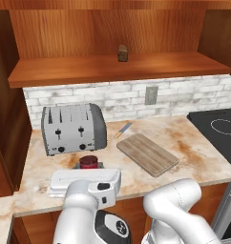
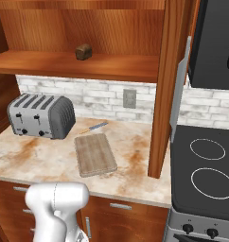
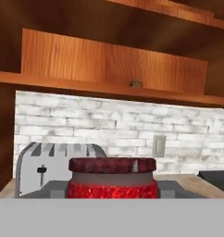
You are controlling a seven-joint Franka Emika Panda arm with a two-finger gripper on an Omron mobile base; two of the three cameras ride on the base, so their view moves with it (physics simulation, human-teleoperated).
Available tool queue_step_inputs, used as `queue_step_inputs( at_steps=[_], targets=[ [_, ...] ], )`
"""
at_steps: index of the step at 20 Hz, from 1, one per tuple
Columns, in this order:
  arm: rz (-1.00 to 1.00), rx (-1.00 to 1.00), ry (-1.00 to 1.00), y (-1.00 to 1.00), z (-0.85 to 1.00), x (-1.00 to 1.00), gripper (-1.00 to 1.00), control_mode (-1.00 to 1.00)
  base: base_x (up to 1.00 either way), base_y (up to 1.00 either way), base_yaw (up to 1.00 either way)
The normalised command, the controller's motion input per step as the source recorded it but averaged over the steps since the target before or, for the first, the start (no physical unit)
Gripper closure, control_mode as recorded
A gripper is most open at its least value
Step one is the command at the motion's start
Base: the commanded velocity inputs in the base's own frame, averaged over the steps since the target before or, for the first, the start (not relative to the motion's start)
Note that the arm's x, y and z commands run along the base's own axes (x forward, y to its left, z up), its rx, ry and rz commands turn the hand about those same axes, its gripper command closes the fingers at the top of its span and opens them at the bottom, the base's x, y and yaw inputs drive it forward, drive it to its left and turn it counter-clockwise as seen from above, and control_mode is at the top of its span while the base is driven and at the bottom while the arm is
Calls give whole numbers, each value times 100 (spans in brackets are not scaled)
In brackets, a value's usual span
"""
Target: Pick the bread, place it on the cutting board, pick the jam, place it on the counter, and close the cabinet.
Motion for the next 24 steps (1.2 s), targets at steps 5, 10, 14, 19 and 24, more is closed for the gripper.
queue_step_inputs(
  at_steps=[5, 10, 14, 19, 24],
  targets=[
    [0, 1, 0, 0, -58, 51, 100, -100, 0, 0, 0],
    [0, 4, 5, 0, -54, 31, 100, -100, 0, 0, 0],
    [0, 2, 5, 0, -58, 36, 100, -100, 0, 0, 0],
    [0, 1, 4, 0, -56, 40, 100, -100, 0, 0, 0],
    [-1, 1, 0, 1, -44, 50, 100, -100, 0, 0, 0]
  ],
)
